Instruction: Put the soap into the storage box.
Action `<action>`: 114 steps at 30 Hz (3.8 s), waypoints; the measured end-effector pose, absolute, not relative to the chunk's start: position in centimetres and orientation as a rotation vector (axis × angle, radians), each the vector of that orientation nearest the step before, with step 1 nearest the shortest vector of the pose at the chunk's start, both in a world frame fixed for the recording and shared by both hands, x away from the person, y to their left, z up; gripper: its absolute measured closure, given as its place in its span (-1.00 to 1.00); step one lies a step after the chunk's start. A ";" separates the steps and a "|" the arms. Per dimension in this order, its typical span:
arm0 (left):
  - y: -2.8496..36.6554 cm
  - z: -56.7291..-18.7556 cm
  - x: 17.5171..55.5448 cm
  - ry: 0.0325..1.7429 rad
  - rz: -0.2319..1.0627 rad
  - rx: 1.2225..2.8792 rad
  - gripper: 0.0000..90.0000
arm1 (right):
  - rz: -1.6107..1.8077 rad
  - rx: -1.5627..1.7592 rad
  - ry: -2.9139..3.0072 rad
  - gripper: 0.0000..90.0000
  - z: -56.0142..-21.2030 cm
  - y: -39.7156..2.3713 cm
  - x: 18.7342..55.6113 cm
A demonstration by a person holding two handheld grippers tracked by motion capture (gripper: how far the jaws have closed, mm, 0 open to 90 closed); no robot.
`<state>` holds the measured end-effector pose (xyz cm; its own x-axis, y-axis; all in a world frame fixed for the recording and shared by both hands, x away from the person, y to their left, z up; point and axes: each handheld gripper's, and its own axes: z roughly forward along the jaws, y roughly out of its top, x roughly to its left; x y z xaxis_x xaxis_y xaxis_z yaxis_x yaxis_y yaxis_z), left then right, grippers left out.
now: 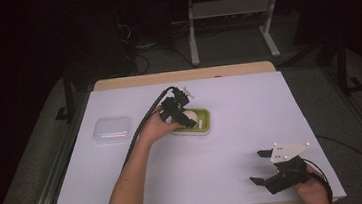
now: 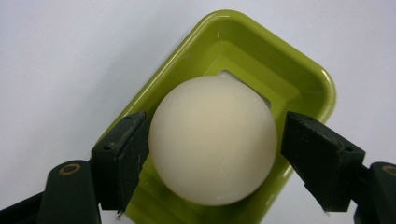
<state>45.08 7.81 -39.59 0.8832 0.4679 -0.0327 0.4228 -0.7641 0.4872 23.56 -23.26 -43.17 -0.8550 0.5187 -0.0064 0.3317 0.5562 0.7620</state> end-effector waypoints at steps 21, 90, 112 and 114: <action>10.4 -37.5 41.4 0.551 0.093 2.500 -0.48 | 1.162 0.738 2.562 -0.70 -43.3 -23.5 23.8; 21.3 -38.8 31.2 0.568 0.127 2.367 -0.49 | 1.116 0.817 2.549 -0.70 -43.8 -23.7 23.8; 23.4 -39.8 28.6 0.592 0.128 2.346 -0.49 | 1.121 0.830 2.543 -0.70 -43.9 -24.0 23.8; 23.6 -39.9 28.4 0.602 0.125 2.339 -0.49 | 1.121 0.835 2.543 -0.70 -43.9 -24.0 23.8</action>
<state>28.37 23.59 -39.93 0.8871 0.4552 -0.0769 0.3866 -0.6414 0.6626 23.76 -24.03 -43.88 -0.8082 0.5888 0.0110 0.4055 0.5428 0.7355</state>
